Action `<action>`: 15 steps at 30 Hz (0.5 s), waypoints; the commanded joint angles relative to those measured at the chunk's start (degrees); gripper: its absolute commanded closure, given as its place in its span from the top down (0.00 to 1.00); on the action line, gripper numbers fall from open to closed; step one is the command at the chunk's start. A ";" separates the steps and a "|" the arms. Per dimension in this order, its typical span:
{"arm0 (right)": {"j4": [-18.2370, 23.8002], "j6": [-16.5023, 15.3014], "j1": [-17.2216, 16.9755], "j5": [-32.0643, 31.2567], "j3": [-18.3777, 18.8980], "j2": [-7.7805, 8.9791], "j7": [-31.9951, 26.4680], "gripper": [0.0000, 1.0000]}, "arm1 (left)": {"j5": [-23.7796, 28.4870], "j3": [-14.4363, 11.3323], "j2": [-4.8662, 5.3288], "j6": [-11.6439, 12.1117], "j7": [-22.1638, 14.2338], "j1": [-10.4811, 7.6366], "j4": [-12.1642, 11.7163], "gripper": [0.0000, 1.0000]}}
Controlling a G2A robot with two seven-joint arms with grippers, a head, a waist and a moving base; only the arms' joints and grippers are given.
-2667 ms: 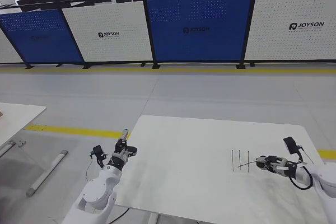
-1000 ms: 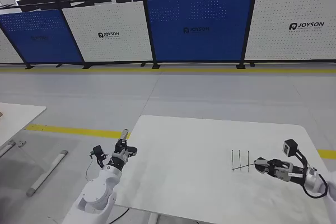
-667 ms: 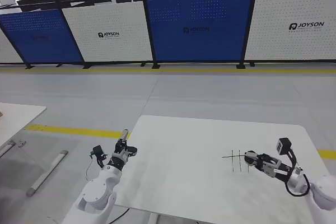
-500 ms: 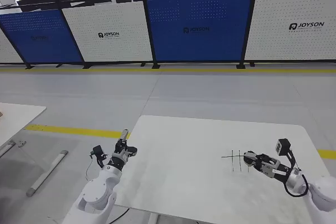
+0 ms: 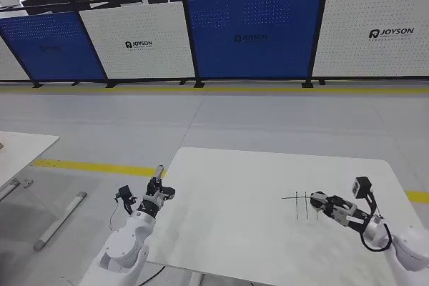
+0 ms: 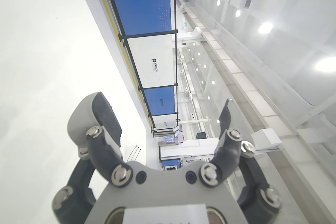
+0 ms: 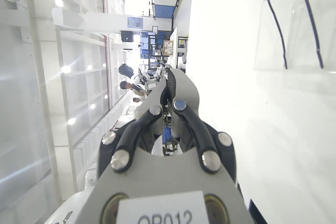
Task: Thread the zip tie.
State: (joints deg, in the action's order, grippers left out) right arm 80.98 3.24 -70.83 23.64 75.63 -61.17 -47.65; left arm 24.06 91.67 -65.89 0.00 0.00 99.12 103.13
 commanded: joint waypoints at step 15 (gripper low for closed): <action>4.29 -2.58 -2.37 -1.02 -1.86 -0.79 9.65 0.00 | 0.00 0.00 0.00 0.00 0.00 0.00 0.00 1.00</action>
State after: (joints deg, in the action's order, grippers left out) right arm 85.27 0.66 -73.20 22.62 73.78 -61.96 -38.00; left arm 24.06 91.67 -65.89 0.00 0.00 99.12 103.13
